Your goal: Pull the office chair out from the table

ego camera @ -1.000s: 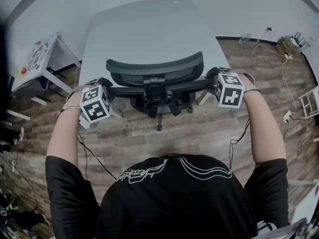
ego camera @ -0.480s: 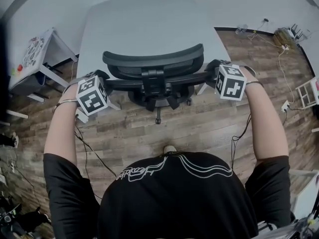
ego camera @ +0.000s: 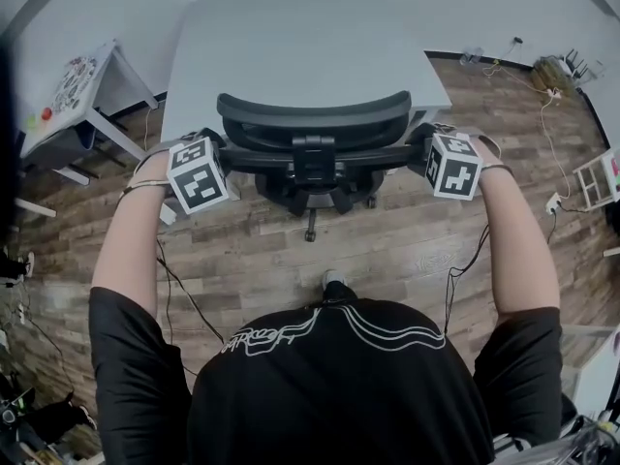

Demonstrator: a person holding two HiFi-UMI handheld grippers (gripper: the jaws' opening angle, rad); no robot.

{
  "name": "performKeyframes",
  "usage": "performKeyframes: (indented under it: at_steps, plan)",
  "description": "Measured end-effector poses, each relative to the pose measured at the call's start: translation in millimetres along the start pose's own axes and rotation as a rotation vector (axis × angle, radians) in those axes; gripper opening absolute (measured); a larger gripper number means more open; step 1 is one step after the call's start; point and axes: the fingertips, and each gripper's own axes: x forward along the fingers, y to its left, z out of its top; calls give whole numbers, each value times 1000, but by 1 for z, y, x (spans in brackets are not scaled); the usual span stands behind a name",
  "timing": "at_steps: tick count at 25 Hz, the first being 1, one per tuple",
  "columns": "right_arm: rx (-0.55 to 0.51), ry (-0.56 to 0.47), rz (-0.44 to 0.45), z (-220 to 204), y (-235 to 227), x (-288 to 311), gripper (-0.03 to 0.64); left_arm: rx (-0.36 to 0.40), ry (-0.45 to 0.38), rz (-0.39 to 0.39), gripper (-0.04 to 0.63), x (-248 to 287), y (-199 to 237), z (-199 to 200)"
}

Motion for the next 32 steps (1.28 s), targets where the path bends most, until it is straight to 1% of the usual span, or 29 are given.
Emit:
performKeyframes:
  at_steps: [2,4,11,16,18,20,22,28,32]
  plan:
    - [-30,39,-42,2,12,0,153,1,-15,5,150,-6,-12,-3]
    - [-36,47,-65,6,23,-3,152,3,-23,14,152,-12,-22,-8]
    - [-26,57,-116,21,62,-18,153,13,-26,28,152,-31,-62,-23]
    - [-19,59,-128,27,90,-29,153,3,-15,21,152,-44,-92,-29]
    - [-21,56,-144,38,109,-31,154,9,-12,45,152,-48,-109,-41]
    - [-19,56,-156,53,135,-30,154,15,-24,74,152,-50,-131,-59]
    - [-14,59,-156,63,154,-34,153,20,-36,87,155,-55,-145,-70]
    - [7,59,-124,73,166,-55,154,34,-39,26,155,-78,-153,-73]
    - [18,48,-113,80,167,-73,155,48,-50,2,155,-97,-154,-73]
